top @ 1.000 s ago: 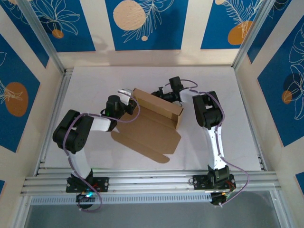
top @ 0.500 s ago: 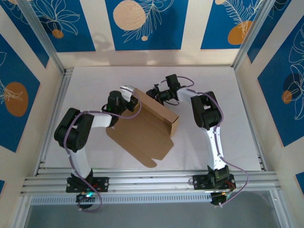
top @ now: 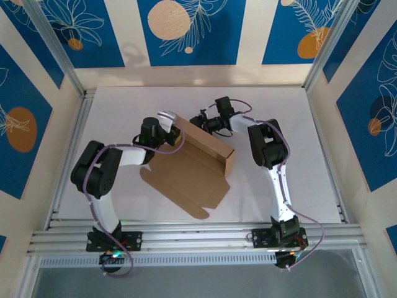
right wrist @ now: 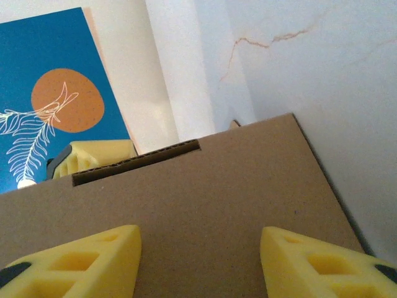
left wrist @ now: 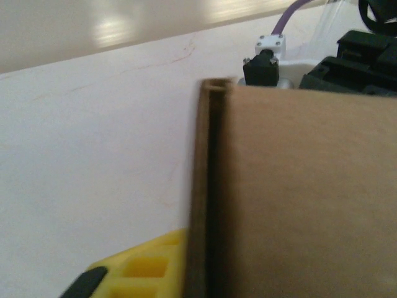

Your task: Fold the paper box

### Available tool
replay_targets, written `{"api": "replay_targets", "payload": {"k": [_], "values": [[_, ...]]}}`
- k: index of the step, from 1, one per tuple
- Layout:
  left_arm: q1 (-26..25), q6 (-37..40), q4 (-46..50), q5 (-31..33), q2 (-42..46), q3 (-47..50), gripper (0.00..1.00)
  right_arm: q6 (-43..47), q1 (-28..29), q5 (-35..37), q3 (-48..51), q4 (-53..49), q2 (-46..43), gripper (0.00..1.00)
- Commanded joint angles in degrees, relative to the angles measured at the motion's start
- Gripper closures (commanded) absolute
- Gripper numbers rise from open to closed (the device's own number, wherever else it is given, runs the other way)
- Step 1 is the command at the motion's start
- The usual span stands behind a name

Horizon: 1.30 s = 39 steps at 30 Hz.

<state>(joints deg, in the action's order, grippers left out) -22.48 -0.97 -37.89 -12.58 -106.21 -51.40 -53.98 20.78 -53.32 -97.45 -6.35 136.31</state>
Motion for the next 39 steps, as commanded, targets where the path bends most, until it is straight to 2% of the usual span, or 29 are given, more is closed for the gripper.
{"api": "replay_targets", "payload": {"k": [1,3,9,15,22,30,36,39], "values": [[0.07,0.25,3.13,-2.72,-1.19,-2.86,0.94,-0.87,1.72,-2.76,-1.68,-0.30,0.89,0.45],[-0.01,0.62,3.62,-2.25,-1.04,-2.76,1.00,-1.29,2.12,-3.07,-2.04,-0.09,0.81,0.45],[-1.36,2.82,5.93,2.24,-0.87,-2.89,1.00,-3.81,3.88,-3.70,-1.69,3.31,0.88,0.45],[-3.47,3.78,8.76,9.36,-1.53,-5.07,1.00,-13.84,5.98,-6.42,0.42,16.84,1.77,0.44],[-6.95,0.64,5.70,22.93,-1.57,-3.78,1.00,-26.29,6.60,-6.23,4.94,32.76,2.09,0.45],[-9.32,-0.14,10.79,30.54,-3.37,-7.55,1.00,-27.13,9.31,-7.22,5.11,34.29,1.70,0.45],[-9.26,0.99,11.62,28.08,-3.10,-7.63,0.99,-27.02,8.32,-6.14,6.57,34.48,0.79,0.45],[-8.28,0.34,10.24,22.80,-1.37,-5.03,0.82,-25.29,6.39,-4.82,7.49,32.25,-0.64,0.45]]}}
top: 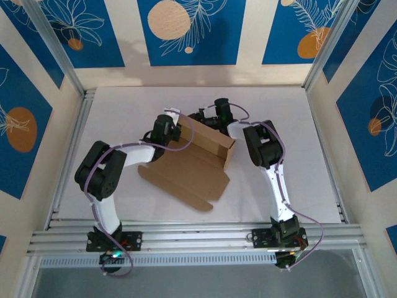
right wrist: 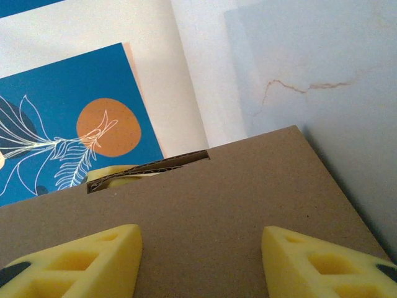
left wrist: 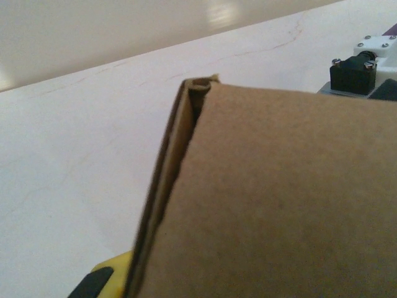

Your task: Fold the paper box

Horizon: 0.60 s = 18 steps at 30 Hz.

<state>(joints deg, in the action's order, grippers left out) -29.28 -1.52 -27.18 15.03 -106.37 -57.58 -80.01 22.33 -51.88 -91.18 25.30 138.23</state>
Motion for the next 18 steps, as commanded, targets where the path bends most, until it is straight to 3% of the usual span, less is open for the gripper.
{"api": "replay_targets", "payload": {"k": [1,5,11,15,18], "values": [[-0.98,0.35,-1.19,-6.88,-0.46,2.25,0.75,2.41,4.40,-6.05,1.20,-1.38,-3.12,0.45],[0.13,0.38,-5.47,-12.50,2.15,7.02,0.56,7.05,3.37,-5.43,0.65,-6.74,-3.93,0.45],[1.99,-0.49,-10.11,-19.15,3.84,9.68,0.42,8.78,3.01,-4.81,0.31,-8.64,-3.67,0.45],[3.17,0.11,-9.46,-20.13,4.24,9.55,0.39,9.93,2.48,-4.92,0.14,-9.96,-3.57,0.45],[4.72,-1.24,-9.68,-20.92,3.71,9.68,0.43,12.81,1.86,-4.38,0.07,-13.04,-4.57,0.46]]}}
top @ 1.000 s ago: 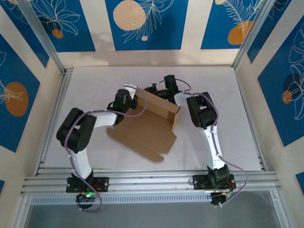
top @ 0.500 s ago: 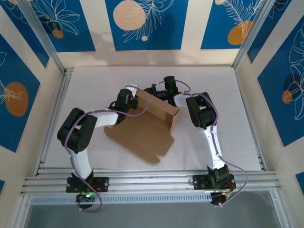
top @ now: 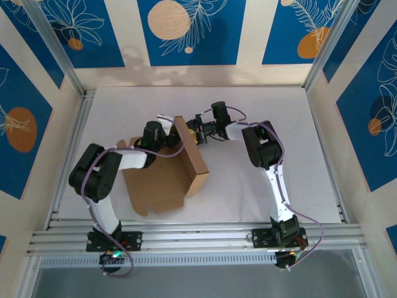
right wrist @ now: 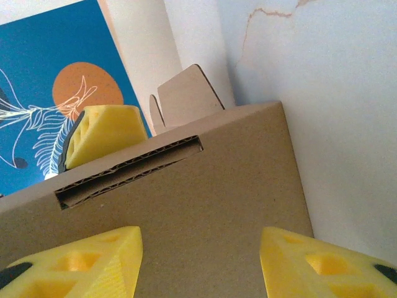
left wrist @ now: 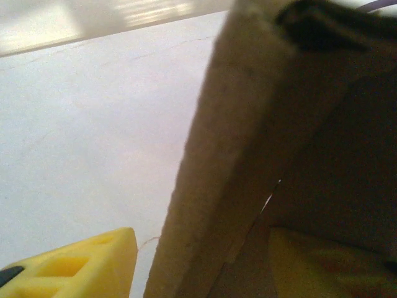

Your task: Fold the paper box

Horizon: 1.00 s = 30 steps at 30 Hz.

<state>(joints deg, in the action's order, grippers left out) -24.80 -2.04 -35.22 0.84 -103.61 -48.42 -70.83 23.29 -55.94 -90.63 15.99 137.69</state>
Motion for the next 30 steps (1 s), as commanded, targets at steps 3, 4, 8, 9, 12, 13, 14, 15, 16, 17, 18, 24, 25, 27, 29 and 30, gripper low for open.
{"api": "replay_targets", "payload": {"k": [3,4,8,9,12,13,14,15,16,17,18,24,25,27,29,30], "values": [[-0.01,-2.43,-2.65,-6.12,1.00,1.35,0.45,11.76,-1.00,5.52,-0.55,-13.64,-8.31,0.42],[-0.16,-3.07,-3.01,-5.33,1.00,1.55,0.45,14.30,-1.65,8.10,-0.95,-17.32,-9.71,0.41],[-0.69,-5.66,-7.19,-2.34,-0.29,2.58,0.48,21.40,-4.49,15.26,-3.70,-28.04,-14.22,0.36],[-0.94,-6.39,-7.32,-1.71,-0.63,2.24,0.49,22.45,-4.97,15.97,-4.53,-29.92,-15.03,0.36],[-3.05,-8.43,-10.78,4.24,-1.15,2.62,0.48,26.16,-5.39,20.09,-5.85,-35.16,-18.50,0.33],[-3.38,-9.62,-11.73,5.35,-1.32,2.64,0.48,27.84,-5.24,21.88,-6.59,-37.32,-19.64,0.32],[-3.61,-11.37,-12.12,6.44,-1.62,2.33,0.47,29.82,-4.89,24.28,-7.73,-40.38,-20.68,0.29],[-3.75,-13.04,-12.44,6.54,-2.05,2.08,0.47,31.88,-4.39,27.23,-8.85,-43.44,-21.92,0.28],[-3.77,-14.44,-12.70,6.43,-2.32,1.93,0.46,33.43,-3.83,29.99,-9.26,-46.04,-23.08,0.27],[-3.84,-15.75,-13.38,5.65,-2.62,2.00,0.45,35.08,-3.12,33.02,-9.42,-48.36,-24.63,0.28],[-3.84,-16.29,-13.66,5.07,-2.37,2.31,0.44,36.33,-2.41,35.33,-8.98,-50.25,-26.34,0.30],[-2.83,-15.78,-11.15,8.92,4.31,8.65,0.34,38.99,1.28,38.90,-3.23,-55.44,-35.38,0.31],[-2.65,-15.72,-10.89,8.91,5.33,9.73,0.34,39.78,2.29,39.28,-2.87,-56.64,-36.02,0.31],[-2.62,-15.38,-9.99,10.07,7.68,12.08,0.34,41.50,4.91,39.84,-2.27,-59.67,-37.04,0.31],[-2.25,-16.11,-10.44,10.98,9.77,14.71,0.34,42.24,7.40,42.33,-0.43,-61.37,-38.07,0.31],[-2.04,-16.68,-10.74,11.87,10.91,15.99,0.34,42.41,8.36,44.03,0.89,-62.01,-38.66,0.31]]}}
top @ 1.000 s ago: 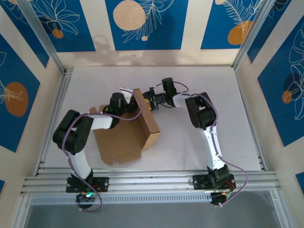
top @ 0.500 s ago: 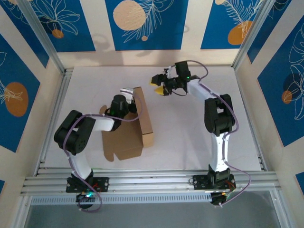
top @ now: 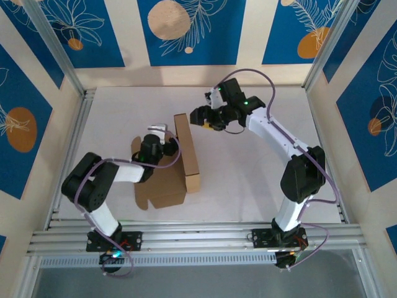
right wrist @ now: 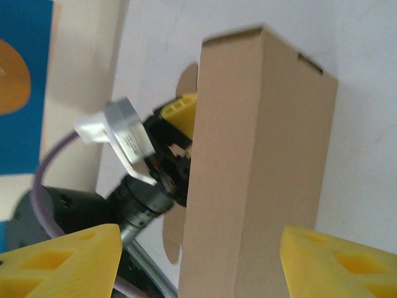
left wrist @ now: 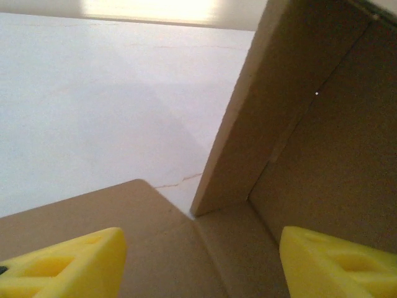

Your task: Fold the paper box

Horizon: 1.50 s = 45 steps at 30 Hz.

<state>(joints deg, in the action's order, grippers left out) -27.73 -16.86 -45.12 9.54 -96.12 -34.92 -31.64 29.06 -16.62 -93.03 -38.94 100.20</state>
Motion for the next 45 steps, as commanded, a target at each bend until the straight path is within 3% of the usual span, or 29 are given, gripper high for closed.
{"api": "replay_targets", "payload": {"k": [1,9,18,27,30,35,37,40,45], "values": [[1.09,-2.45,-0.74,4.11,4.32,3.53,0.33,3.18,3.28,5.97,4.58,-7.44,-1.70,0.33],[3.55,-4.06,2.70,9.62,11.76,7.80,0.33,6.20,10.06,14.14,7.86,-13.55,-1.68,0.43],[5.29,-4.41,1.91,8.48,10.92,8.76,0.32,9.77,7.73,18.84,1.88,-15.75,2.99,0.48],[6.26,-5.05,-0.22,6.24,8.45,8.57,0.32,13.79,4.34,18.33,-3.62,-14.75,7.15,0.48],[6.54,-4.43,-0.14,3.80,7.39,6.89,0.32,16.65,1.94,14.47,-4.66,-13.34,7.55,0.47],[6.96,-3.42,0.68,-0.80,4.83,2.69,0.31,17.16,-5.28,-14.08,-1.04,1.73,4.17,0.35],[7.45,-2.17,3.93,-3.81,4.37,-0.35,0.30,14.82,-7.87,-20.31,-2.86,5.35,5.15,0.33],[8.47,0.07,11.15,-8.87,3.48,-6.50,0.28,11.07,-10.55,-21.72,-8.42,7.04,10.08,0.30],[11.86,0.54,29.90,-15.98,-1.98,-20.32,0.25,5.51,-12.08,-20.46,-29.57,-5.31,28.39,0.32]]}}
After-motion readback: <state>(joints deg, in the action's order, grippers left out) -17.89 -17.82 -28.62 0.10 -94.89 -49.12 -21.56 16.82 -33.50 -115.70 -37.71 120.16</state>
